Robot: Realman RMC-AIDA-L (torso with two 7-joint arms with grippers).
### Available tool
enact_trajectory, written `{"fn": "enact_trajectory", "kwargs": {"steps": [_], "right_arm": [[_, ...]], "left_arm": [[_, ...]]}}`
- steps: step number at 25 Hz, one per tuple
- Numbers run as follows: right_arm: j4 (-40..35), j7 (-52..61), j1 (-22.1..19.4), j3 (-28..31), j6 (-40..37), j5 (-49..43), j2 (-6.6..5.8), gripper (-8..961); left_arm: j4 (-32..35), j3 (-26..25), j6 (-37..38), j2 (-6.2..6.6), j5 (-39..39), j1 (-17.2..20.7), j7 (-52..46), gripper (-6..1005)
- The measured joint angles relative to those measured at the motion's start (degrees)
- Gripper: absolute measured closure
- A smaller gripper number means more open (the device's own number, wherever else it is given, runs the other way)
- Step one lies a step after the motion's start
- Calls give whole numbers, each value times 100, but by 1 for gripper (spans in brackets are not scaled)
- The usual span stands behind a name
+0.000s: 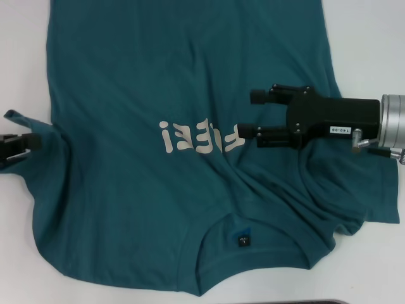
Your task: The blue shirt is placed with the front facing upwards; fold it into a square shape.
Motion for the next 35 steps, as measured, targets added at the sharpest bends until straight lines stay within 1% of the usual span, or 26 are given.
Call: {"fn": "enact_trajectory", "kwargs": {"steps": [1, 2, 3, 13, 15, 20, 27, 34, 35], "right_arm": [[1, 0, -4, 1, -1, 0, 0, 77], [1, 0, -9, 1, -1, 0, 0, 77], [1, 0, -9, 1, -1, 0, 0, 77], [16, 0, -26, -16, 16, 0, 0, 77], [20, 0, -30, -20, 18, 0, 0, 77], [20, 0, -37, -23, 12, 0, 0, 76], [27, 0, -44, -37, 6, 0, 0, 76], [27, 0, -42, -37, 8, 0, 0, 76], [27, 0, -42, -35, 11, 0, 0, 76]], "left_arm": [[5, -1, 1, -18, -3, -23, -16, 998], [14, -5, -1, -62, -7, -77, -52, 999], [14, -5, -1, -62, -7, -77, -52, 999], [49, -23, -47, -278, -106, -266, -406, 998], [82, -24, -57, -305, -143, -284, -420, 998], [150, -25, -175, -351, -160, -317, -485, 997], [509, -16, -428, -381, -160, -414, -458, 997], [653, 95, -414, -424, -160, -574, -486, 996], [711, 88, -433, -448, -160, -611, -481, 971]]}}
